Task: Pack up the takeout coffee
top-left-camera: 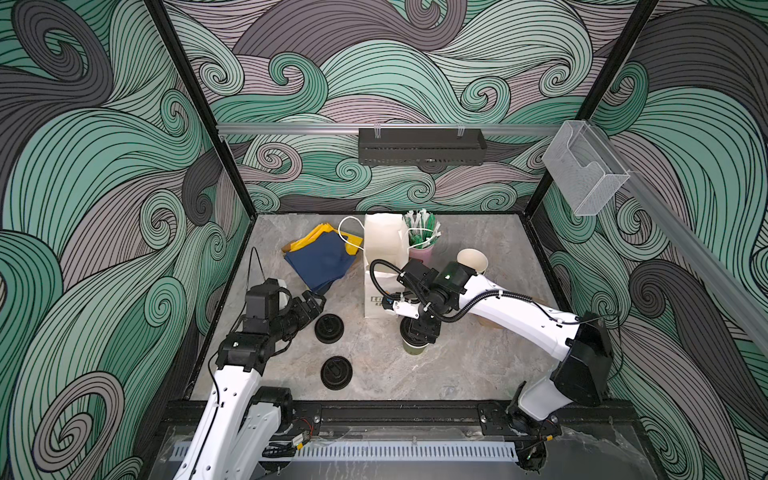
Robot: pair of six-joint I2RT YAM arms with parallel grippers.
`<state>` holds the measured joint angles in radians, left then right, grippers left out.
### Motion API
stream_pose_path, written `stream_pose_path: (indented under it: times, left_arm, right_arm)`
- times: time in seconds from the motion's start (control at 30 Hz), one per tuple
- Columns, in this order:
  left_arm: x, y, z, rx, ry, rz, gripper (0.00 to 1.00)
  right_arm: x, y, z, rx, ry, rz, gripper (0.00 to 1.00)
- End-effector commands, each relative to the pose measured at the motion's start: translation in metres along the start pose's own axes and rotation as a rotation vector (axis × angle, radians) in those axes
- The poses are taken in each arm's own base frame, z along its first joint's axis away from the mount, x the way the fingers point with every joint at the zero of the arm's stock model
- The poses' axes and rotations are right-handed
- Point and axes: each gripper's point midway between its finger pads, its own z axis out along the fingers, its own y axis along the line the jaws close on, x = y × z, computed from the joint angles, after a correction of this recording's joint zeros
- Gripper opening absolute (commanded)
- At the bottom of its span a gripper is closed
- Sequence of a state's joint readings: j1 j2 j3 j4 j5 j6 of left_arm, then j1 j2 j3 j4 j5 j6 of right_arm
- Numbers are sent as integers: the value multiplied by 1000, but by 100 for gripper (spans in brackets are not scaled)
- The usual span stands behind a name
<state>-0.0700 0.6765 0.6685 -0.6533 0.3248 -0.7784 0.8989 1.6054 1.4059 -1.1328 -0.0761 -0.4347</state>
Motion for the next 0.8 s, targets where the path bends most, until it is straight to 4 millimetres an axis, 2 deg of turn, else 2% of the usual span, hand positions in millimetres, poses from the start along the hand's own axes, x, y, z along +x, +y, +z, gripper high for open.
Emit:
stream_pose_path:
  times: [0.0,0.77]
  left_arm:
    - [0,-1,-3,-2,-3,13,93]
    - [4,2,-2,-9,11,10,93]
  right_arm:
    - [4,2,-2,-18,23,-23,71]
    - [6,0,6,-27,49,-9,71]
